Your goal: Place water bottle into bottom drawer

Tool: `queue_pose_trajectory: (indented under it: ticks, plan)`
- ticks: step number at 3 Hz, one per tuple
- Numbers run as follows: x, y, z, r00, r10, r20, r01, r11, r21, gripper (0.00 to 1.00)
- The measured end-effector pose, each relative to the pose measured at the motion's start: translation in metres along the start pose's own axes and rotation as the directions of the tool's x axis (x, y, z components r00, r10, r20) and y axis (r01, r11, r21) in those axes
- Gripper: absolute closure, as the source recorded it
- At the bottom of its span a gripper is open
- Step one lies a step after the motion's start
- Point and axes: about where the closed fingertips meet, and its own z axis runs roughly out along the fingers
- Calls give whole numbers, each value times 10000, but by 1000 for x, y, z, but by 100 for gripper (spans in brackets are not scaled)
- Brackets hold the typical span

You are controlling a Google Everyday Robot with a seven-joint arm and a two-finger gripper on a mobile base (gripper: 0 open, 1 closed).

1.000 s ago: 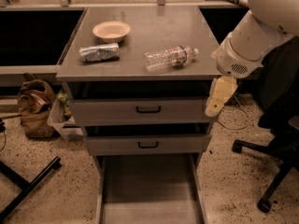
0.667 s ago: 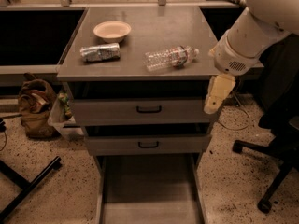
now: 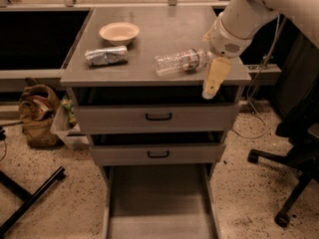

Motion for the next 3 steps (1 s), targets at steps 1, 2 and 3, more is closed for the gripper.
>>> queue_pose_trajectory:
  ticks: [1,2,3]
  plan:
    - [-21,-30,16,9989,-452,97,453,9989,-73,0]
    - [-36,-50,38,9972,-507,545,526,9981,-333,0]
    - [-48,-63,60,9938,-532,976,604,9956,-714,0]
